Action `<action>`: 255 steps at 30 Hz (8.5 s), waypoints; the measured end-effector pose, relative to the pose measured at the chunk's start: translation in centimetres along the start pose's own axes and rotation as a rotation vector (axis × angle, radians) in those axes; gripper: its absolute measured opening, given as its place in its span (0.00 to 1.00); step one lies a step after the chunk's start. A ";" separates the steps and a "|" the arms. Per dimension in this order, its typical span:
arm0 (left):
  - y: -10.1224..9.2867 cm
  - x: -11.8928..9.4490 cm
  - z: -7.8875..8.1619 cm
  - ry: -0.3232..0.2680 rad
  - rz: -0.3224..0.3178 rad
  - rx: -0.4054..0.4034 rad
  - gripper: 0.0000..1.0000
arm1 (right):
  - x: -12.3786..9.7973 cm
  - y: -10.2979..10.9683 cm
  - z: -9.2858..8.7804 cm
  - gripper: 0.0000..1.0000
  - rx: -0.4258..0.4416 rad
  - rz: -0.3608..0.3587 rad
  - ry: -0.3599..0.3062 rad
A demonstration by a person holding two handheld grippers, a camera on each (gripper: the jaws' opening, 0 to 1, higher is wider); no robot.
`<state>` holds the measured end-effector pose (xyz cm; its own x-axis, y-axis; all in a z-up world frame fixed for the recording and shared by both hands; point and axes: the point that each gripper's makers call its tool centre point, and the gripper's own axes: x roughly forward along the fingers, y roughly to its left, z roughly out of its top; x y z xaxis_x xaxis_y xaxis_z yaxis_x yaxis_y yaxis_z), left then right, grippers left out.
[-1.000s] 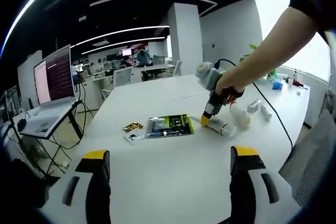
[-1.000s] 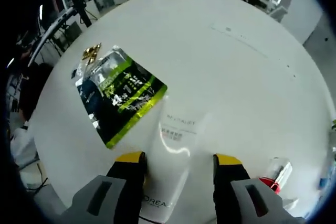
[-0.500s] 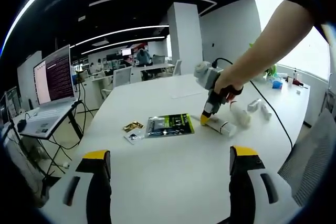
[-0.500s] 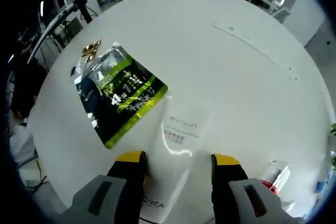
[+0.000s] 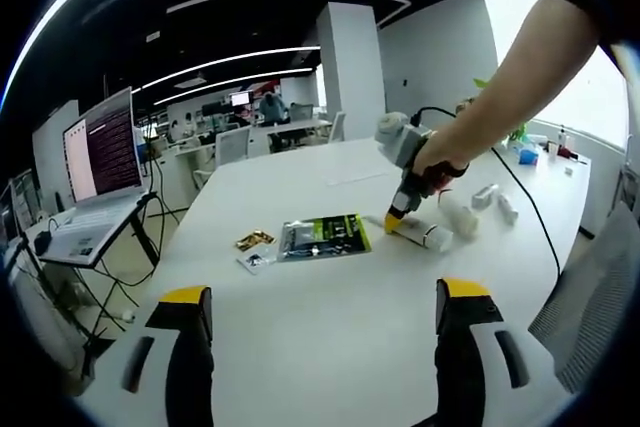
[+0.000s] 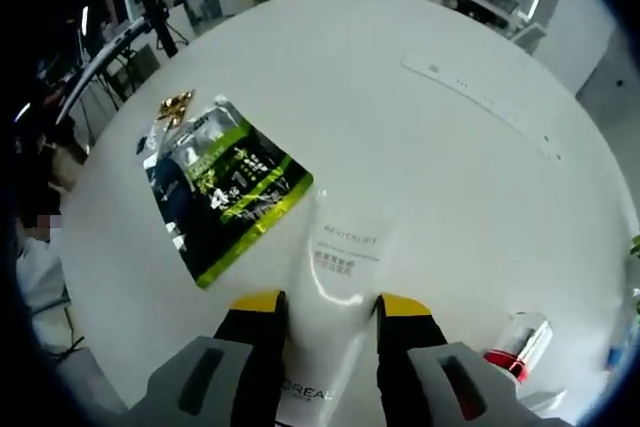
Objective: Arrange the skincare products in the storage area until every visible bottle or jar stands upright without overlapping.
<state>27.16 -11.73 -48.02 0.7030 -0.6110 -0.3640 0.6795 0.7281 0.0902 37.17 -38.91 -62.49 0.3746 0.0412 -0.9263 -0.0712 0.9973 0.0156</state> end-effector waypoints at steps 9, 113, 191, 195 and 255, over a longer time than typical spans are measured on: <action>0.0 0.0 -0.2 0.006 -0.002 0.014 0.85 | -1.1 0.4 0.1 0.25 0.000 0.010 -0.078; -11.5 2.3 12.7 -0.155 -0.487 0.002 0.67 | -20.9 8.3 -6.9 0.24 -0.102 -0.119 -0.745; -14.6 2.4 13.5 -0.044 -0.897 -0.050 0.06 | -24.9 14.3 -5.9 0.33 -0.266 0.311 -0.838; -14.5 1.5 15.2 -0.081 -0.992 -0.067 0.06 | -26.1 14.3 -5.5 0.31 -0.323 0.432 -0.859; -12.1 1.9 11.4 -0.096 -0.839 -0.098 0.49 | -24.4 12.9 -5.3 0.04 -0.548 0.700 -0.782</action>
<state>22.72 -25.23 -39.22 -0.0077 -0.9810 -0.1938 0.9654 0.0432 -0.2571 22.21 -27.36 -41.74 0.5470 0.7833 -0.2953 -0.8009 0.5923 0.0878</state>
